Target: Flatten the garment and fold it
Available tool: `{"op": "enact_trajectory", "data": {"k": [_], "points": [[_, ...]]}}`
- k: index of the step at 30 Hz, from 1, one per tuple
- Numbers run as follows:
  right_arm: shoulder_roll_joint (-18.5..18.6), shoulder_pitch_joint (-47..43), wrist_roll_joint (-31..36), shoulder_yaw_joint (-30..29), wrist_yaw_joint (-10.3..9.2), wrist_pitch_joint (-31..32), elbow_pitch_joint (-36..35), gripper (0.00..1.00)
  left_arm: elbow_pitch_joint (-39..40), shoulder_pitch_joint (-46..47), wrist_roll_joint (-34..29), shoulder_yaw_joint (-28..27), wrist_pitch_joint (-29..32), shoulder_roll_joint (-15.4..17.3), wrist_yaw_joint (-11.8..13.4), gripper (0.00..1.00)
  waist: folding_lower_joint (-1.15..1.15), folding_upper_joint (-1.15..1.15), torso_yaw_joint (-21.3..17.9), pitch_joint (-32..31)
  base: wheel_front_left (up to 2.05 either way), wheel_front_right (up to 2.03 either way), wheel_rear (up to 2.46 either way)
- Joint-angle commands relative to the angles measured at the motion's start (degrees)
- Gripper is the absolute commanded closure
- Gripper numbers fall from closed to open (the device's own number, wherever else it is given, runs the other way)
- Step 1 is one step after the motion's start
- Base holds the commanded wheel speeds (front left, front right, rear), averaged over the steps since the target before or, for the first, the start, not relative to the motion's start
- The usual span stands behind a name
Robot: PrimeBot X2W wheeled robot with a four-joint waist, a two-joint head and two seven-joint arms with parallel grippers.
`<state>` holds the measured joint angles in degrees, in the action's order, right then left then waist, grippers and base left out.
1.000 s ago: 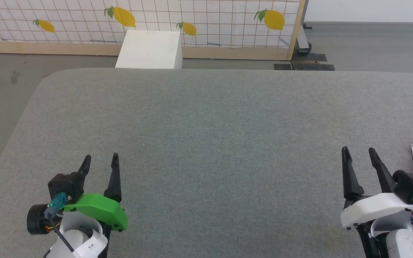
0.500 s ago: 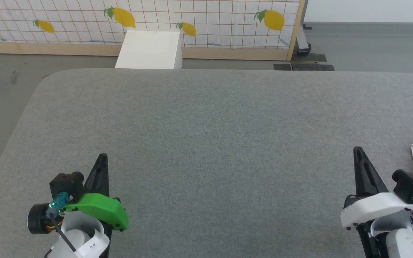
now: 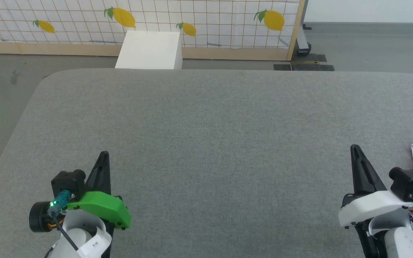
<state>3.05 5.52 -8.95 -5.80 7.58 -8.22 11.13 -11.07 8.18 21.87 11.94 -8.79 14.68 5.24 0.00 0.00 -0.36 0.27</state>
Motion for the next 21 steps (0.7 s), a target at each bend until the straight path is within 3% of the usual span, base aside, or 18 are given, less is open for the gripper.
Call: {"op": "enact_trajectory", "data": {"k": [1,21], "points": [[0.0,-0.9,0.6,0.3,-0.02,0.4,-0.6,1.00,0.4,-1.1,-1.5,-0.4,0.3,-0.5,-0.4,1.00,0.00,0.00,0.0,0.0,0.00,0.00,0.00],[-0.1,-1.8,2.2,1.3,-0.03,1.9,-2.6,1.00,2.4,-2.5,-5.4,-2.6,1.9,-2.6,-1.3,1.00,0.00,0.00,0.1,-0.1,0.00,0.00,0.00]]}}
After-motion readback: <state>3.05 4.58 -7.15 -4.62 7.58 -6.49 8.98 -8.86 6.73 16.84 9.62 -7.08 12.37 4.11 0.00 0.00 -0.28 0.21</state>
